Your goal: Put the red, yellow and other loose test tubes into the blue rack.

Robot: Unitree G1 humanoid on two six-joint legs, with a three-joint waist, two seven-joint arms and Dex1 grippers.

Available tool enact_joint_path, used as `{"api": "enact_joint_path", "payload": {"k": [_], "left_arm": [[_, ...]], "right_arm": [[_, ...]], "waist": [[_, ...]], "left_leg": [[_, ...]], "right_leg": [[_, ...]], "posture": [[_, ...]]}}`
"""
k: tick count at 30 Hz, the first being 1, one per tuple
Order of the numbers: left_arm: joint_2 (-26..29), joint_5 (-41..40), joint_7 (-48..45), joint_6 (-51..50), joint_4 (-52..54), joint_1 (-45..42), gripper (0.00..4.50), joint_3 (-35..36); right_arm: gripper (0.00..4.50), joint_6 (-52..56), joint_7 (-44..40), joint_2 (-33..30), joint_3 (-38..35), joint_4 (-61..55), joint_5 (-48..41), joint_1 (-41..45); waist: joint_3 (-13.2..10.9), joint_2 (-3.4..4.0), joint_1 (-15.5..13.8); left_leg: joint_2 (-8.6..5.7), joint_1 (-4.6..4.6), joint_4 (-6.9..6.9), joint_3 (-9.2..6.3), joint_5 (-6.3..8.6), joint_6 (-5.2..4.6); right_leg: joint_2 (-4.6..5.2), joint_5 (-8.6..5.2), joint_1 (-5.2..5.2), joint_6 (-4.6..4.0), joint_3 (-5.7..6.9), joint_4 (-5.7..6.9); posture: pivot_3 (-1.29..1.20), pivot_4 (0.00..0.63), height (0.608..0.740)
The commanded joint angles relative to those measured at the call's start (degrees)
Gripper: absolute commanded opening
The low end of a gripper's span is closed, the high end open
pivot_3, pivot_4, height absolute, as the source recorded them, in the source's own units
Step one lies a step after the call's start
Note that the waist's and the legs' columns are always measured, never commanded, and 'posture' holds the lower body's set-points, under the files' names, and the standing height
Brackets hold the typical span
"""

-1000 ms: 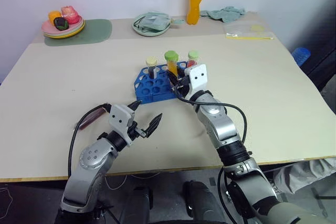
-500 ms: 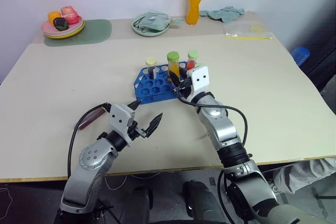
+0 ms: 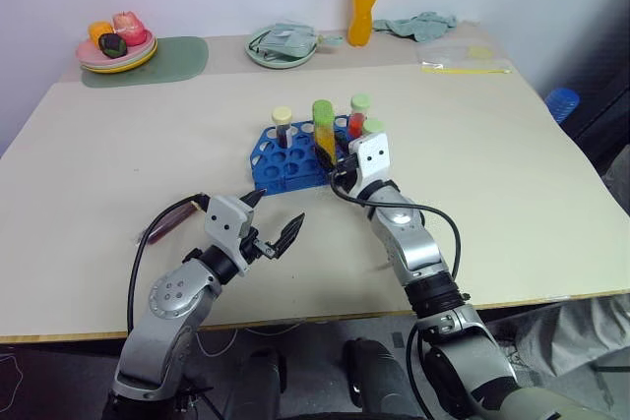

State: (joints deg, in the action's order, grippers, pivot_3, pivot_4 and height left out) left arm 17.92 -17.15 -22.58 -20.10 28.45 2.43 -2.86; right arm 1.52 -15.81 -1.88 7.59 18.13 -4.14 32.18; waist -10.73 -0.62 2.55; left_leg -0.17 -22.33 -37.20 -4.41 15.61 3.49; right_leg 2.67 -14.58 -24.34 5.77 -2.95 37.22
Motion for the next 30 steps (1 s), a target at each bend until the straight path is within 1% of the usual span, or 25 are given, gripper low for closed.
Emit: {"api": "enact_joint_path", "payload": {"k": [1,3,4,6,8,9,11,13,14,16,18,21,25,28,30], "left_arm": [[0.5,-3.4,2.3,-5.1,3.0,-1.4,4.5,5.0],[3.7,-1.7,5.0,-11.3,4.0,-4.1,4.5,8.2],[6.4,-1.5,6.1,-16.6,4.3,-6.3,4.5,9.9],[10.1,-2.5,7.0,-24.2,4.6,-9.5,4.5,11.8],[20.1,-2.7,4.0,-34.3,3.3,-14.1,4.5,13.2],[24.0,-3.5,2.3,-38.0,2.6,-16.0,4.5,13.7],[33.6,-7.1,-4.6,-46.4,-0.7,-20.5,4.5,12.0],[41.2,-9.9,-10.3,-55.2,-6.8,-26.6,4.5,7.6],[43.7,-10.8,-13.6,-56.0,-9.7,-28.7,4.5,5.7],[47.1,-11.3,-19.3,-54.5,-14.0,-31.8,4.5,1.6],[49.8,-10.5,-24.9,-52.1,-17.6,-34.1,4.5,-2.9],[52.6,-4.2,-31.5,-46.2,-24.4,-37.7,4.5,-12.9],[51.3,0.8,-37.7,-43.9,-32.4,-43.4,4.5,-21.2],[49.7,5.4,-39.4,-41.3,-37.6,-46.1,3.66,-25.1],[49.0,7.0,-41.0,-40.3,-39.1,-46.9,2.69,-26.1]], "right_arm": [[4.48,-2.9,-0.7,0.9,-0.3,-3.8,-0.3,1.2],[4.48,-2.8,-2.2,-0.1,0.6,-6.5,0.2,1.0],[4.48,-2.3,-3.2,-0.8,1.0,-8.0,0.3,0.9],[4.48,-1.4,-4.5,-1.7,1.3,-9.9,0.4,0.6],[4.48,-0.1,-7.1,-3.9,2.0,-13.1,0.5,0.1],[4.48,0.6,-8.2,-4.7,2.1,-14.3,0.3,-0.1],[4.48,1.9,-11.1,-7.0,2.6,-16.7,-0.1,-0.6],[4.48,3.2,-14.6,-9.4,3.1,-19.0,-1.2,-1.0],[4.48,4.2,-17.1,-10.8,3.6,-20.4,-2.1,-1.2],[4.48,5.4,-21.2,-13.1,4.4,-22.6,-3.4,-1.5],[4.48,6.8,-24.2,-14.8,4.9,-24.5,-4.6,-1.9],[4.48,7.9,-27.1,-16.8,5.7,-27.2,-5.6,-3.2],[4.48,8.9,-28.2,-17.5,7.0,-29.9,-5.3,-5.1],[4.5,9.6,-27.6,-17.4,7.6,-31.2,-4.9,-6.3],[4.5,10.3,-27.1,-17.1,7.9,-32.1,-4.8,-6.9]], "waist": [[0.0,0.0,0.0],[0.0,-0.01,0.0],[0.0,-0.01,-0.1],[0.0,0.0,0.0],[0.0,-0.05,0.0],[-0.1,-0.06,0.1],[-0.1,-0.04,0.1],[-0.1,-0.08,0.1],[-0.1,-0.06,0.1],[-0.2,-0.04,0.2],[-0.2,-0.06,0.3],[-0.2,-0.07,0.2],[-0.2,-0.09,0.0],[-0.2,-0.1,0.0],[-0.2,-0.14,0.0]], "left_leg": [[0.01,0.0,0.0,-0.01,0.0,0.0],[0.01,0.0,0.0,-0.01,0.0,0.0],[0.01,0.0,-0.01,-0.03,0.0,0.0],[0.0,-0.01,-0.02,-0.1,0.0,0.0],[-0.01,0.01,-0.02,-0.08,0.0,0.0],[-0.01,0.0,0.0,-0.11,0.0,0.0],[-0.02,0.01,0.04,-0.1,0.0,0.0],[-0.01,-0.02,0.04,-0.13,0.0,0.0],[-0.02,0.03,0.06,-0.07,0.0,0.0],[-0.04,0.02,0.09,-0.07,0.0,0.0],[-0.02,0.02,0.11,-0.06,0.0,0.0],[-0.01,0.0,0.1,-0.06,0.0,0.01],[-0.01,-0.04,0.07,-0.05,0.0,0.0],[-0.02,-0.06,0.03,-0.05,0.0,0.0],[-0.02,-0.07,0.03,-0.04,0.0,0.0]], "right_leg": [[-0.01,0.0,0.0,0.0,0.0,0.01],[-0.01,0.0,0.0,0.0,0.0,0.02],[-0.01,0.0,0.0,0.0,0.01,0.03],[-0.03,0.0,0.0,0.0,0.06,0.04],[-0.02,0.0,0.01,0.01,0.06,0.05],[-0.04,-0.01,0.01,0.01,0.07,0.05],[-0.04,-0.01,0.0,0.01,0.07,0.03],[-0.04,-0.01,0.0,0.01,0.11,0.02],[-0.03,-0.02,0.01,0.01,0.07,0.0],[-0.02,-0.03,0.01,0.02,0.08,-0.01],[-0.02,-0.04,0.01,0.02,0.08,-0.02],[-0.05,-0.04,-0.02,0.01,0.08,-0.01],[-0.06,-0.05,-0.04,0.01,0.08,0.0],[-0.05,-0.05,-0.04,0.01,0.08,0.01],[-0.05,-0.05,-0.04,0.01,0.08,0.0]], "posture": [[0.0,0.15,0.74],[0.0,0.15,0.74],[0.0,0.15,0.74],[0.0,0.15,0.74],[0.0,0.15,0.74],[0.0,0.15,0.74],[0.0,0.15,0.74],[0.0,0.15,0.74],[0.0,0.15,0.74],[0.0,0.15,0.74],[0.0,0.15,0.74],[0.0,0.15,0.74],[0.0,0.15,0.74],[0.0,0.15,0.74],[0.0,0.15,0.74]]}}
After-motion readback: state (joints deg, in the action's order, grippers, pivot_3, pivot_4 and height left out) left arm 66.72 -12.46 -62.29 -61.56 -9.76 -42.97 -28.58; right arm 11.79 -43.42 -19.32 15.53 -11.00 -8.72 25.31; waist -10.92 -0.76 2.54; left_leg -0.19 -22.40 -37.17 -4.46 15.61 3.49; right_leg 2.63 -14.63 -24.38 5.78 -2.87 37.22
